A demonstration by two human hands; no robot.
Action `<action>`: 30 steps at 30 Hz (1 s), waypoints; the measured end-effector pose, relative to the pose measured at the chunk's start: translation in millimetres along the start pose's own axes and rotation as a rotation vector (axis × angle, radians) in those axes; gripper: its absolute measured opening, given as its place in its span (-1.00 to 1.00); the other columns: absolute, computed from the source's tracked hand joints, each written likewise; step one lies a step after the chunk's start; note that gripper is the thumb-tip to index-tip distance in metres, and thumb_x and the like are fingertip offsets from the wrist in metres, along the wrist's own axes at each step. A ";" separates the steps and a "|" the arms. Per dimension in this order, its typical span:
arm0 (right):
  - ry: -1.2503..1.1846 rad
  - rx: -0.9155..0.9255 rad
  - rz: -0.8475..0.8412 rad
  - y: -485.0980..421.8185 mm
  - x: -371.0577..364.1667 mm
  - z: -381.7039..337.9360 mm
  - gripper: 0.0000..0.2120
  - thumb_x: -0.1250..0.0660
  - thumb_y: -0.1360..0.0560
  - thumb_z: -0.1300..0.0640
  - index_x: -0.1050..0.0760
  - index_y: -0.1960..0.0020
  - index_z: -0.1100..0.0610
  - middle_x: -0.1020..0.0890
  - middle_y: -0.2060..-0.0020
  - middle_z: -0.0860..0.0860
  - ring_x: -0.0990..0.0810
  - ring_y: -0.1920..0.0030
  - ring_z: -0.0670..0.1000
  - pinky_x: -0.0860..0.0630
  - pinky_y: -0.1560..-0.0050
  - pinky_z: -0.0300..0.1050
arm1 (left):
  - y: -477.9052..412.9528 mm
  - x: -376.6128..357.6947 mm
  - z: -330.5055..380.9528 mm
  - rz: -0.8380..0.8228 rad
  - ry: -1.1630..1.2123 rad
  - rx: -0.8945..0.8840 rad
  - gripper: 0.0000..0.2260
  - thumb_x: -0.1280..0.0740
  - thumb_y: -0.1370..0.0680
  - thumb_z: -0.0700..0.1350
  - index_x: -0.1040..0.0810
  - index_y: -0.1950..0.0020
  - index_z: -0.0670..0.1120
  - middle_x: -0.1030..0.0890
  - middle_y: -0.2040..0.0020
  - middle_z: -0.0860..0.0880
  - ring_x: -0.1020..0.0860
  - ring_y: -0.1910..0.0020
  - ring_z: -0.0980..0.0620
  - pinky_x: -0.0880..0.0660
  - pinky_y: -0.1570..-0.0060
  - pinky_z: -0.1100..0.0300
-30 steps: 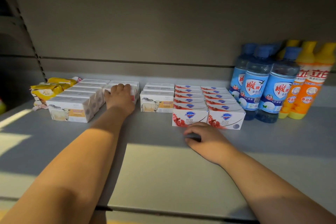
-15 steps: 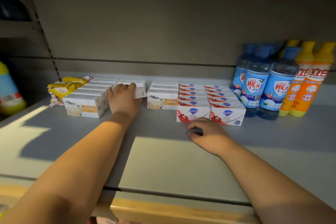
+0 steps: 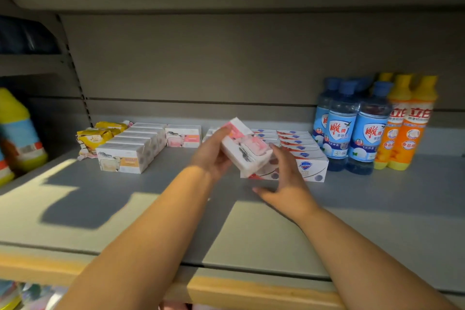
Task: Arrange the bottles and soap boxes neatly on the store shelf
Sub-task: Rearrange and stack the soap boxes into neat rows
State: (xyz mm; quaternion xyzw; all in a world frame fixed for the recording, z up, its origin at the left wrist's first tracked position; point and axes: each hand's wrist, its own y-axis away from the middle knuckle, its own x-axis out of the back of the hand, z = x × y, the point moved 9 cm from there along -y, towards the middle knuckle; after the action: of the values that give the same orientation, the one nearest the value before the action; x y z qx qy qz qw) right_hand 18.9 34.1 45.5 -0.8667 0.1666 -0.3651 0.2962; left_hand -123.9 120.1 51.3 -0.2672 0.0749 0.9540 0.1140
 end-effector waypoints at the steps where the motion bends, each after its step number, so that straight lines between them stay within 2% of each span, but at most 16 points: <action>1: 0.026 0.082 0.122 1.2 10.5 -8.7 -0.10 -0.58 -0.23 0.18 -0.17 -0.43 0.00 -0.27 -0.31 -0.01 -0.27 -0.31 -0.13 -0.31 -0.31 -0.18 | 2.6 -8.0 -14.4 -0.019 0.043 0.048 -0.62 -0.41 -0.49 -0.07 -0.53 -0.25 -0.20 -0.61 -0.17 -0.19 -0.59 -0.14 -0.13 -0.55 -0.10 -0.02; 3: 0.082 0.210 0.305 5.0 25.8 -24.6 -0.18 -0.58 -0.20 0.23 -0.25 -0.34 0.04 -0.33 -0.29 0.25 -0.28 -0.32 0.00 -0.27 -0.32 -0.22 | 5.2 -19.2 -33.6 -0.051 0.038 0.095 -0.61 -0.43 -0.48 -0.05 -0.55 -0.22 -0.21 -0.63 -0.13 -0.19 -0.63 -0.02 -0.10 -0.61 0.09 0.07; 4: 0.100 0.261 0.346 5.8 29.1 -30.1 -0.23 -0.56 -0.20 0.25 -0.27 -0.30 0.08 -0.35 -0.26 0.29 -0.31 -0.29 0.04 -0.26 -0.29 -0.28 | 4.8 -21.1 -37.3 -0.061 -0.010 0.084 -0.62 -0.43 -0.47 -0.03 -0.57 -0.21 -0.21 -0.63 -0.12 -0.19 -0.64 0.02 -0.10 -0.62 0.12 0.08; 6: 0.102 0.321 0.339 5.6 29.3 -36.1 -0.32 -0.54 -0.20 0.27 -0.33 -0.24 0.07 -0.38 -0.23 0.19 -0.35 -0.24 0.05 -0.28 -0.22 -0.31 | 0.7 -21.0 -36.1 -0.080 -0.102 0.021 -0.63 -0.41 -0.47 0.01 -0.59 -0.16 -0.21 -0.64 -0.08 -0.21 -0.64 0.05 -0.11 -0.59 0.08 0.03; 9: 0.078 0.343 0.297 3.8 26.8 -38.4 -0.50 -0.55 -0.20 0.27 -0.52 -0.11 0.16 -0.46 -0.17 0.13 -0.41 -0.19 0.00 -0.30 -0.22 -0.37 | -3.4 -13.6 -23.5 -0.072 -0.288 -0.095 -0.59 -0.36 -0.49 0.12 -0.58 -0.13 -0.19 -0.68 0.00 -0.18 -0.66 0.11 -0.08 -0.59 0.23 0.09; 11: 0.009 0.297 0.301 3.0 27.5 -37.6 -0.52 -0.60 -0.16 0.30 -0.56 -0.04 0.27 -0.50 -0.11 0.16 -0.43 -0.16 -0.04 -0.30 -0.23 -0.42 | -2.3 -11.0 -18.0 -0.070 -0.394 -0.142 -0.61 -0.27 -0.53 0.17 -0.60 -0.07 -0.13 -0.70 0.09 -0.12 -0.67 0.15 -0.05 -0.56 0.32 0.15; 12: -0.053 0.266 0.299 2.0 29.4 -35.6 -0.51 -0.62 -0.15 0.30 -0.55 -0.03 0.26 -0.51 -0.08 0.12 -0.45 -0.14 -0.04 -0.31 -0.22 -0.41 | -1.4 -11.5 -16.1 -0.075 -0.421 -0.164 -0.64 -0.25 -0.55 0.16 -0.60 -0.02 -0.11 -0.70 0.15 -0.09 -0.67 0.20 -0.03 -0.56 0.34 0.16; 14: -0.233 0.160 0.290 0.3 37.7 -28.1 -0.52 -0.61 -0.19 0.19 -0.50 -0.03 0.06 -0.54 -0.03 -0.06 -0.50 -0.08 -0.04 -0.39 -0.14 -0.34 | 3.6 -15.3 -8.1 -0.089 -0.499 -0.304 -0.75 -0.23 -0.58 0.09 -0.57 0.13 -0.04 -0.65 0.36 0.03 -0.62 0.38 0.04 -0.53 0.40 0.22; 16: -0.450 -0.054 0.288 0.3 44.9 -12.6 -0.65 -0.54 -0.28 0.01 -0.48 0.02 -0.09 -0.61 0.06 -0.19 -0.57 -0.01 -0.11 -0.48 -0.04 -0.31 | 13.3 -25.3 -0.5 -0.149 -0.648 -0.477 -0.79 -0.25 -0.59 0.01 -0.53 0.24 0.09 -0.56 0.44 0.14 -0.53 0.43 0.18 -0.46 0.35 0.35; 18: -0.642 -0.245 0.295 2.4 45.4 2.4 -0.76 -0.44 -0.34 -0.02 -0.50 0.01 -0.09 -0.65 0.10 -0.24 -0.61 0.01 -0.18 -0.56 0.00 -0.19 | 23.6 -35.5 0.8 -0.233 -0.765 -0.549 -0.88 -0.28 -0.55 0.05 -0.52 0.16 0.25 -0.58 0.27 0.25 -0.52 0.28 0.36 -0.41 0.23 0.48; 20: -0.884 -0.399 0.255 3.8 36.2 13.1 -0.75 -0.39 -0.34 -0.02 -0.52 0.01 -0.02 -0.69 0.17 -0.15 -0.66 0.09 -0.09 -0.61 0.22 -0.10 | 31.4 -43.2 0.9 -0.296 -0.822 -0.588 -0.87 -0.30 -0.46 0.09 -0.48 0.03 0.32 -0.58 0.11 0.28 -0.52 0.14 0.44 -0.39 0.17 0.54; 23: -1.201 -0.665 0.105 8.8 7.9 17.4 -0.75 -0.34 -0.39 -0.03 -0.53 0.00 0.07 -0.70 0.25 0.03 -0.69 0.27 0.01 -0.59 0.41 -0.16 | 31.2 -43.9 0.0 -0.302 -0.613 -0.522 -0.85 -0.34 -0.51 0.03 -0.52 -0.05 0.25 -0.62 0.01 0.29 -0.56 0.07 0.39 -0.44 0.14 0.49; 25: -1.306 -0.840 0.047 17.8 -9.7 19.5 -0.75 -0.27 -0.51 -0.04 -0.53 0.00 0.14 -0.69 0.32 0.09 -0.66 0.41 0.04 -0.56 0.51 -0.17 | 26.1 -37.5 -5.3 -0.228 -0.449 -0.388 -0.81 -0.28 -0.56 0.03 -0.48 -0.13 0.28 -0.57 -0.19 0.17 -0.55 -0.10 0.24 -0.48 -0.06 0.30; 27: -1.318 -0.930 0.059 21.6 -15.7 25.6 -0.71 -0.25 -0.53 -0.05 -0.54 0.00 0.18 -0.65 0.37 0.12 -0.60 0.51 0.05 -0.50 0.60 -0.22 | 27.2 -40.1 -11.0 -0.301 -0.347 -0.293 -0.68 -0.31 -0.51 0.09 -0.37 -0.25 0.28 -0.44 -0.37 0.00 -0.47 -0.29 0.03 -0.38 -0.31 0.02; 28: -1.338 -0.960 0.067 22.1 -16.6 28.2 -0.70 -0.25 -0.53 -0.05 -0.54 0.03 0.19 -0.63 0.41 0.12 -0.58 0.55 0.05 -0.47 0.63 -0.24 | 30.5 -45.6 -10.9 -0.379 -0.394 -0.325 -0.55 -0.39 -0.45 0.10 -0.32 -0.29 0.27 -0.39 -0.42 -0.02 -0.42 -0.34 0.00 -0.35 -0.34 0.00; 30: -1.421 -1.022 0.029 22.8 -18.7 27.4 -0.67 -0.22 -0.54 -0.06 -0.54 0.06 0.21 -0.59 0.46 0.12 -0.54 0.59 0.03 -0.43 0.68 -0.28 | 42.6 -57.1 -10.3 -0.539 -0.572 -0.457 -0.36 -0.48 -0.35 0.00 -0.27 -0.34 0.27 -0.42 -0.37 0.02 -0.45 -0.31 0.08 -0.44 -0.22 0.18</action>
State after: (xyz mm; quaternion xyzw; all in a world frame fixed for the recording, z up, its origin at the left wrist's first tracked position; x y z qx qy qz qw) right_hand 24.6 36.7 5.8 -0.9136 0.0966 0.3844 -0.0901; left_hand -82.3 66.9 76.1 -0.0214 -0.2442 0.9178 0.3124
